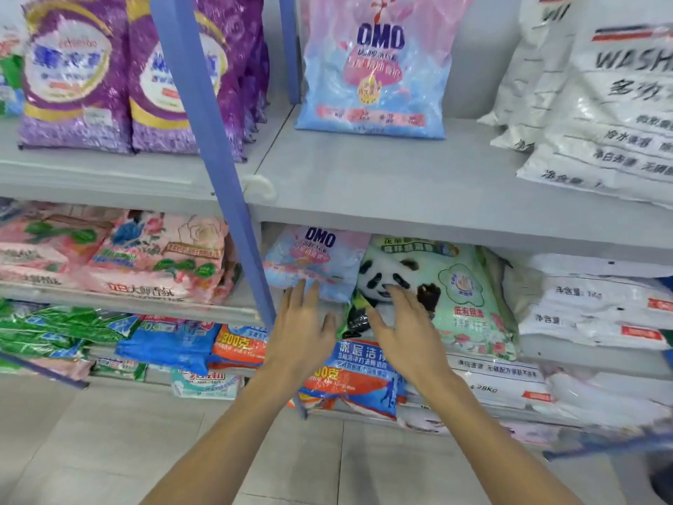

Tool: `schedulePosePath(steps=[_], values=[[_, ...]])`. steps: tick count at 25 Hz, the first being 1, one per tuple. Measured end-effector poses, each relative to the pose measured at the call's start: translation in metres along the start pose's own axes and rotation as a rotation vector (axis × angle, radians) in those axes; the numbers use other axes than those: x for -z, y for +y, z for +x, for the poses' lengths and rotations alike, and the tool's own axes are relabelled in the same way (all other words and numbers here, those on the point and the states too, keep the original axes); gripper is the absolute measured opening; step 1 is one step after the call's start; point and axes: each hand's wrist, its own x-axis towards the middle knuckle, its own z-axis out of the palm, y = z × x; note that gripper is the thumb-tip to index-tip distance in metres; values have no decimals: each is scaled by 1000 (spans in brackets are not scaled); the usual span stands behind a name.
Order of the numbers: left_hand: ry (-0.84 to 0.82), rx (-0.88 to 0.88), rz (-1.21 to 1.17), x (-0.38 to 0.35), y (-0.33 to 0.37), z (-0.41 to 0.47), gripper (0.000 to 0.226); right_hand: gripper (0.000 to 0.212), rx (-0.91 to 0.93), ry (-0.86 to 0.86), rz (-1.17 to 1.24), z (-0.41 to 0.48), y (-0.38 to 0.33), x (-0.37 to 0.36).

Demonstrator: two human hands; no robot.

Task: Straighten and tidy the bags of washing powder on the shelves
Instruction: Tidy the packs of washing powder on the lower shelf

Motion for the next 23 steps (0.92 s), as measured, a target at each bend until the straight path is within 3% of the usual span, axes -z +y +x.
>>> schedulePosePath(steps=[3,8,10,12,13,15,16,19,21,23], values=[[94,206,-141,-26,-12,33,73,60,-62,-22,95,44,-1,-19],[286,536,-482,-55,-29,90,83,25,-82,-25,233,87,-14,-37],[409,587,-682,-64,-43,108,76,20,-96,-29,271,96,-17,-47],[554,592,-937,-65,-45,117,56,30,-107,-14,300,101,-19,-53],[599,625,-1070,-64,-46,122,60,34,-106,-11,307,102,-18,-55],[666,781,-1188,-56,-45,128,90,35,-71,-24,324,100,-13,-59],[693,830,-1208,-53,-47,132,91,34,-36,-36,338,97,-11,-61],[566,792,-1416,-42,-38,132,29,22,29,-9,420,88,-6,-61],[483,733,-1631,-34,-27,125,15,17,-42,8,566,86,0,-51],[430,642,-1810,-31,-13,109,9,31,-159,-28,727,87,10,-37]])
